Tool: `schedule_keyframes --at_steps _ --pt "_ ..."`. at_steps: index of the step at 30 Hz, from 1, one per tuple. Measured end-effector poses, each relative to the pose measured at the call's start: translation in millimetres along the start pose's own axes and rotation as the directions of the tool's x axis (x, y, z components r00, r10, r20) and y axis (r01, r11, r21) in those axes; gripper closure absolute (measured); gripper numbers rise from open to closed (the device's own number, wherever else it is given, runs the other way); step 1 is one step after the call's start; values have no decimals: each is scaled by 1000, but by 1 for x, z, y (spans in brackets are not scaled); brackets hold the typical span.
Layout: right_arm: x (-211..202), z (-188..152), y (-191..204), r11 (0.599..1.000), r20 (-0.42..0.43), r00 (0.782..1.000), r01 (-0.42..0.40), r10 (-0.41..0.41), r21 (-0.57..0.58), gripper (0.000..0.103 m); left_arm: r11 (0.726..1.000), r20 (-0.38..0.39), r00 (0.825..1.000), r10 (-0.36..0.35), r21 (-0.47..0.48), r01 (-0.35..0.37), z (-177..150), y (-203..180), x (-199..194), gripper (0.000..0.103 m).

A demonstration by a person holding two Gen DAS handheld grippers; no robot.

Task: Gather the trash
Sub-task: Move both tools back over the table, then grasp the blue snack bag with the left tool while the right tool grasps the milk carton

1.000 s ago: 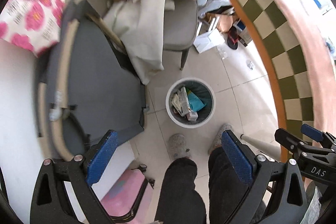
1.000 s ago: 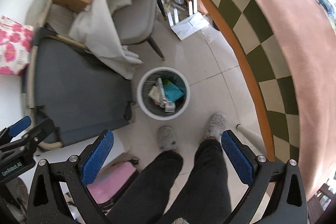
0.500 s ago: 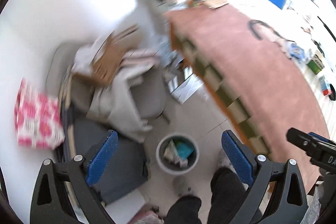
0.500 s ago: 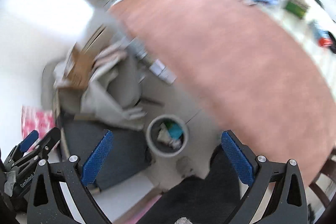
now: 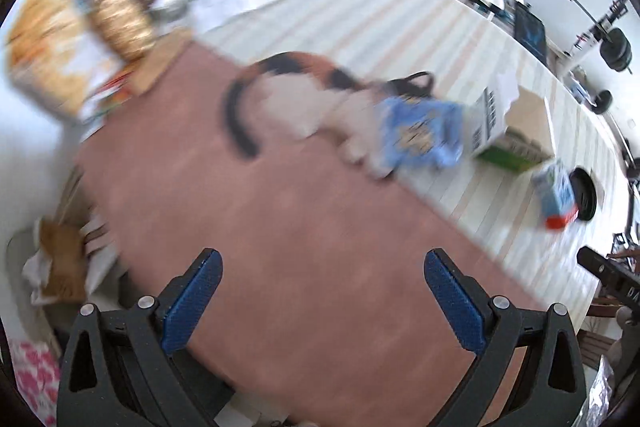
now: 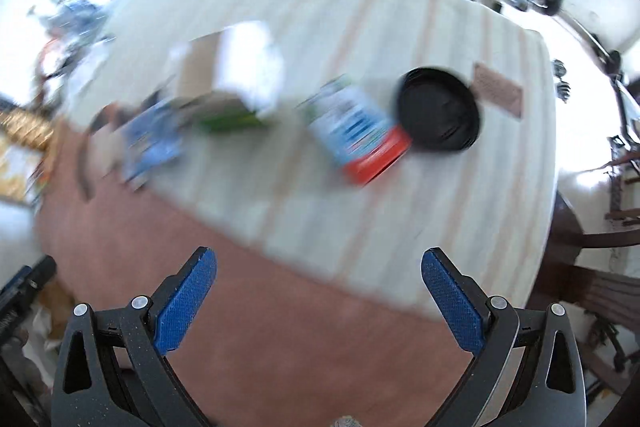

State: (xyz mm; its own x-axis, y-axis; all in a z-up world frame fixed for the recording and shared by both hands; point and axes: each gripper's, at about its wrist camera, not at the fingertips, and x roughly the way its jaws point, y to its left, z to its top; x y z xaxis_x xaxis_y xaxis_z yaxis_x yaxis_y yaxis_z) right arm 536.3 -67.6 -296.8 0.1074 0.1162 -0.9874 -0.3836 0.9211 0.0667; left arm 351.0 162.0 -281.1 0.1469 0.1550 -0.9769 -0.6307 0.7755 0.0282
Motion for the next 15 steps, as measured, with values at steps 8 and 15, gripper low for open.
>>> schedule_keyframes --at_steps 8,15 --pt "58 70 -15 997 -35 999 36 -38 -65 7 998 -81 996 -38 55 43 77 -55 78 5" --pt "94 91 -8 996 -87 996 21 -29 -90 31 995 -135 990 -39 89 52 100 -64 124 43"
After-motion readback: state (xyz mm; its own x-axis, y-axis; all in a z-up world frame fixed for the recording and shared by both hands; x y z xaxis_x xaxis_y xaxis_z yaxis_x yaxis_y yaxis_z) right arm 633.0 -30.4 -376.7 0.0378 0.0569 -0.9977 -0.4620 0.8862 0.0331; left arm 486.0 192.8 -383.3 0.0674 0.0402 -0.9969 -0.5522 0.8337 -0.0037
